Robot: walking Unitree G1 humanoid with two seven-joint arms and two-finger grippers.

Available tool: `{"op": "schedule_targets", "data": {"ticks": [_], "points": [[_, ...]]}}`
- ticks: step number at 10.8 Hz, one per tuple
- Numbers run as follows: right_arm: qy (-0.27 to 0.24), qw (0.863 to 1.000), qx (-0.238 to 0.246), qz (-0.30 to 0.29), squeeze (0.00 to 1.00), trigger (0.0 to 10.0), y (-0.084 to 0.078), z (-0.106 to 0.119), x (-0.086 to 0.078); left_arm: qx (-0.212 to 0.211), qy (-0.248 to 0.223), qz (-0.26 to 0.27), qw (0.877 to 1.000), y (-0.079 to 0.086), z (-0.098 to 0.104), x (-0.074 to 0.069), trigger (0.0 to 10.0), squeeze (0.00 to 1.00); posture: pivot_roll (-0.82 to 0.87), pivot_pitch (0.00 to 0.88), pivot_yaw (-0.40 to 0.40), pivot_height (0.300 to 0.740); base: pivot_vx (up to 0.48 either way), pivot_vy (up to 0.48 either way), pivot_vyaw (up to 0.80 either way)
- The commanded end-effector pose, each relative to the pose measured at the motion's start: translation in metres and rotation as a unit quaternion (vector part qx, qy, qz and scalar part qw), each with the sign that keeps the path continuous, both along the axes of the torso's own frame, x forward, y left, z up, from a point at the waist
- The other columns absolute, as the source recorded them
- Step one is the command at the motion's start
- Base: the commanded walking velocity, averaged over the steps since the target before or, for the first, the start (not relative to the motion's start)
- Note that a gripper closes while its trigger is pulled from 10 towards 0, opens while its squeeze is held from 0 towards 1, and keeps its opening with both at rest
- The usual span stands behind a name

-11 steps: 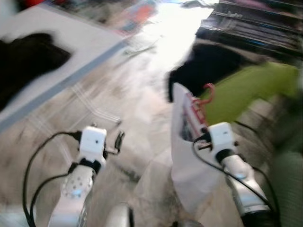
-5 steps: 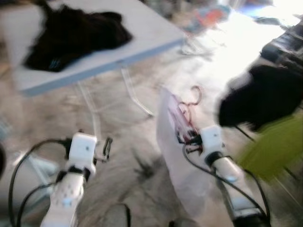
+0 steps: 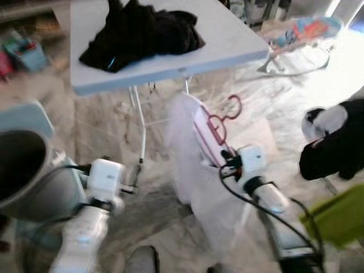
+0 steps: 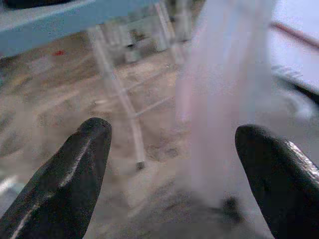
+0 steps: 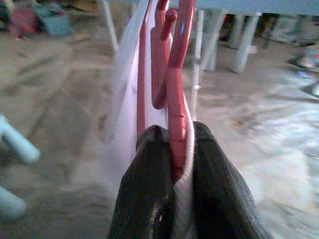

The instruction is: Hang hanger

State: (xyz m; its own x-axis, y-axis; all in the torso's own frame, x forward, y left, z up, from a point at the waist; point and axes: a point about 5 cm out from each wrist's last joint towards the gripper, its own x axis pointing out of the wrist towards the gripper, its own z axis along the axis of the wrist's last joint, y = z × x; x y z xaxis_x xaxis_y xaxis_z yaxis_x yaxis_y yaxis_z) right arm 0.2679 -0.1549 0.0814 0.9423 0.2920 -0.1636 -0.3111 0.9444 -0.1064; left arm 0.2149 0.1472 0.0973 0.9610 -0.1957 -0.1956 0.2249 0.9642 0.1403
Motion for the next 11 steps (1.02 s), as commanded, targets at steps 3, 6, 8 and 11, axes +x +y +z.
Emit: {"op": "schedule_targets", "data": {"ticks": [3, 6, 8, 11], "points": [[-0.017, 0.999, 0.017, -0.025, 0.00, 10.0, -0.005, 0.007, 0.001, 0.005, -0.008, 0.012, 1.000, 0.006, 0.005, 0.000, 10.0, 0.00, 0.03, 0.101, -0.024, 0.740, 0.000, 0.000, 0.00], [-0.028, 0.986, 0.081, 0.145, 0.00, 10.0, 0.029, 0.040, -0.016, 0.013, 0.013, -0.017, 1.000, 0.007, 0.001, 0.005, 10.0, 0.00, 0.02, 0.101, -0.018, 0.740, 0.000, 0.000, 0.00], [-0.037, 0.958, 0.128, 0.254, 0.00, 10.0, 0.038, 0.072, -0.025, 0.018, 0.034, -0.041, 0.998, 0.004, -0.004, 0.011, 10.0, 0.00, 0.01, 0.096, -0.018, 0.740, 0.000, 0.000, 0.00], [0.022, 0.909, 0.133, 0.394, 0.00, 10.0, 0.035, 0.084, -0.046, 0.031, 0.006, -0.034, 0.999, 0.000, 0.004, 0.033, 10.0, 0.00, 0.00, 0.091, -0.022, 0.740, 0.000, 0.000, 0.00]]}}
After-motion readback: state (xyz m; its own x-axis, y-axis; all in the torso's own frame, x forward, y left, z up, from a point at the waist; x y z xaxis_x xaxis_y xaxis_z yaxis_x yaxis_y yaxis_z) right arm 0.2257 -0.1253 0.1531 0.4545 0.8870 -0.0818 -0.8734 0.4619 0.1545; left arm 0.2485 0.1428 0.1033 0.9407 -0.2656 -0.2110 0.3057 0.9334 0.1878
